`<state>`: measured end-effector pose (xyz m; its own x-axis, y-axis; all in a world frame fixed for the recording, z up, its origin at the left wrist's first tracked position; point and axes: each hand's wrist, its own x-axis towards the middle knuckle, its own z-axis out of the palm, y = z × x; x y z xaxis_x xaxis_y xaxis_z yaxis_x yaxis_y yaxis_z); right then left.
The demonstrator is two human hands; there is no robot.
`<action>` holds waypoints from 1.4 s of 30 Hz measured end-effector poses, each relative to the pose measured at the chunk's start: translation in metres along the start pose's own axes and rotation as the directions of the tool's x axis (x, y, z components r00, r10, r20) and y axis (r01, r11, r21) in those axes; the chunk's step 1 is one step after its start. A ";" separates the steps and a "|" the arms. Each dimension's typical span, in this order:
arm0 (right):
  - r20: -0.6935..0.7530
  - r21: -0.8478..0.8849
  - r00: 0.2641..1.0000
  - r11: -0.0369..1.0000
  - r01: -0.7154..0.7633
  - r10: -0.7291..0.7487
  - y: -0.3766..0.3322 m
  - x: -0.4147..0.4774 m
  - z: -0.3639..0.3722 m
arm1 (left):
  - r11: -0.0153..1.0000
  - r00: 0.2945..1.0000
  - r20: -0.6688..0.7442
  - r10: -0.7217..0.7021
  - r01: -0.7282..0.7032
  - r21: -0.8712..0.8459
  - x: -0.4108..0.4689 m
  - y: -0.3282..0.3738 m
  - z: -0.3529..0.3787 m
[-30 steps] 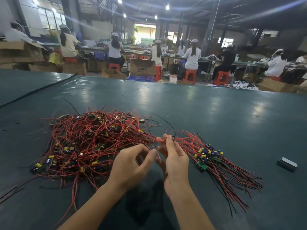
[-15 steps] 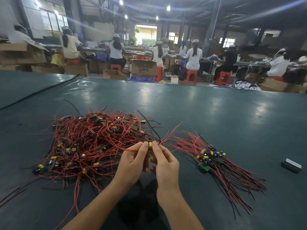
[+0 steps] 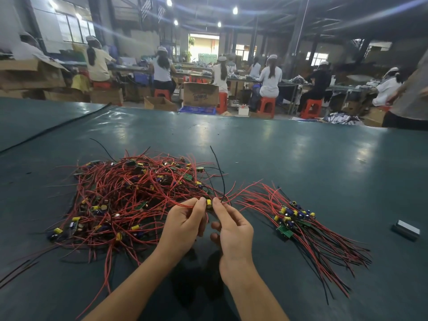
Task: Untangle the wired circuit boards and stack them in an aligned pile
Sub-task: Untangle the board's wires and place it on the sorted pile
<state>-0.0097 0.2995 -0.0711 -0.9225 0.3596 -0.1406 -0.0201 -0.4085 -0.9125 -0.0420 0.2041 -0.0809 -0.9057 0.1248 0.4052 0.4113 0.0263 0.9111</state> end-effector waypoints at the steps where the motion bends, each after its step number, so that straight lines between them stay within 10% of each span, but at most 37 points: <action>1: -0.017 0.011 0.999 1.000 -0.028 0.028 0.000 0.000 0.000 | 1.000 1.000 0.001 0.003 -0.003 0.003 0.000 0.000 -0.001; 20: -0.078 0.004 0.997 1.000 -0.016 0.016 -0.004 -0.002 -0.001 | 0.996 0.997 0.034 -0.070 0.068 0.052 -0.004 0.001 0.003; 32: 0.006 -0.046 0.999 0.998 0.039 -0.038 -0.003 -0.009 0.003 | 0.919 0.940 0.007 -0.342 0.336 -0.207 -0.005 0.009 0.009; 42: -0.139 0.054 0.988 0.997 -0.056 0.063 -0.011 0.005 0.002 | 0.934 0.956 -0.095 -0.279 0.247 -0.259 -0.004 0.015 0.012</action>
<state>-0.0152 0.3039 -0.0610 -0.8591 0.4466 -0.2498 0.0108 -0.4722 -0.8814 -0.0307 0.2158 -0.0699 -0.9899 0.0176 0.1406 0.1342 -0.2013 0.9703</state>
